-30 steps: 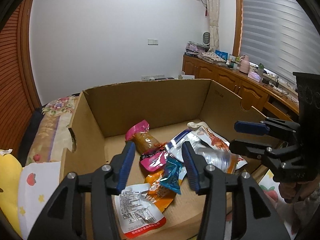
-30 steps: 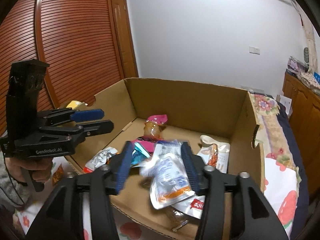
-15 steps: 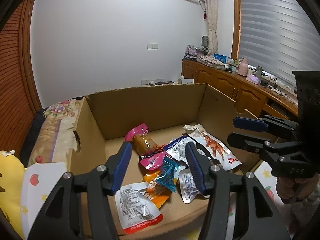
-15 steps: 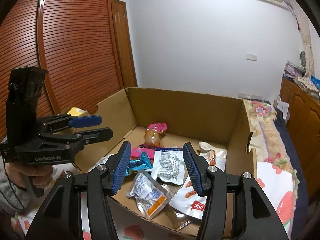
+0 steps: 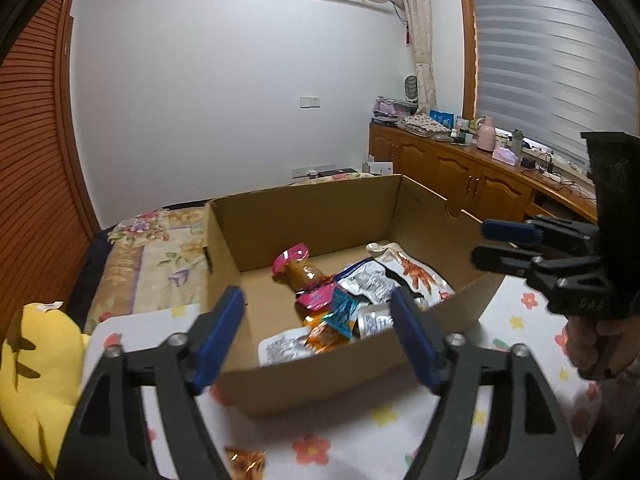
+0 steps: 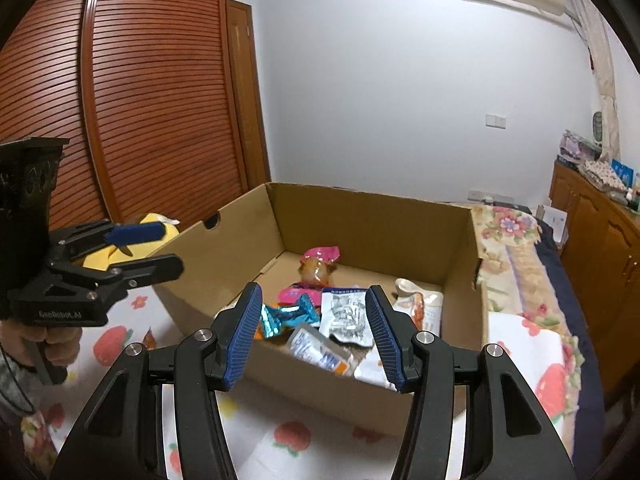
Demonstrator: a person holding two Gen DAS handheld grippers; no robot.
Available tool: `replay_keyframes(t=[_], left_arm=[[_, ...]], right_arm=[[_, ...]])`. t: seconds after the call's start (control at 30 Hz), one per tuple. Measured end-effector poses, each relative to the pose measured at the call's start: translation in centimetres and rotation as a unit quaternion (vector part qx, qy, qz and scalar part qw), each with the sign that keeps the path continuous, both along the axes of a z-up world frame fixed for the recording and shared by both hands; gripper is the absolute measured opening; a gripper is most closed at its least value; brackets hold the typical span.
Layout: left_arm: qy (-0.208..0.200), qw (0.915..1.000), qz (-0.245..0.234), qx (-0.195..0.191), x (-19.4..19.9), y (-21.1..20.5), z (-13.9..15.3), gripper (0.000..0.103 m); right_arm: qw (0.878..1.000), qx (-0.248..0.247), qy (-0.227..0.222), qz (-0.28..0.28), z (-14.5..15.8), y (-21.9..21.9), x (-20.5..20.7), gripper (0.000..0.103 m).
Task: Organize snacks
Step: 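Move both tools back toward the orange candy and small white bar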
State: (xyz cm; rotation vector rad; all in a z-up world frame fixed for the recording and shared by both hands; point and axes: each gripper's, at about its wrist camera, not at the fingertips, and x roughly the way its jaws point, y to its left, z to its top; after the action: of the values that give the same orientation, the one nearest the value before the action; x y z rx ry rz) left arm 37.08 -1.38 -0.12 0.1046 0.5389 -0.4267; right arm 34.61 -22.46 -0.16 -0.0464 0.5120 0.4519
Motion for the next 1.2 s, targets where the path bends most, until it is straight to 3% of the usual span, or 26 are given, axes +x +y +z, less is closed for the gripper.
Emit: replay_keyframes(t=[0.27,0.37,0.53,0.83,1.2], left_arm=[[0.027,0.9995,0.012,0.010,-3.9,2.5,-0.9,0.081],[0.040,0.9989,0.019,0.015,-5.3,3.5,-1.9,0.081],[0.073,0.9968,0.024,0.023,-6.8,4.2,-4.1,0.081],[0.117,0.9915,0.029,0.049,-7.7,3.9,-7.2,0.081],[0.161,0.9847,0.037,0.054,-5.5,4.7,-10.6,0.079]], right_arm=[[1.000,-0.008,0.014,-0.023,0.7,-1.5,-4.4,0.057],[0.999,-0.005,0.024,-0.040,0.1,-2.5,-6.2,0.063],[0.996,-0.021,0.056,-0.063,-1.6,-3.7,-8.0,0.063],[0.987,-0.044,0.133,-0.083,-4.7,-5.2,-8.3,0.063],[0.976,-0.066,0.192,-0.081,-8.4,-4.7,-7.0,0.062]])
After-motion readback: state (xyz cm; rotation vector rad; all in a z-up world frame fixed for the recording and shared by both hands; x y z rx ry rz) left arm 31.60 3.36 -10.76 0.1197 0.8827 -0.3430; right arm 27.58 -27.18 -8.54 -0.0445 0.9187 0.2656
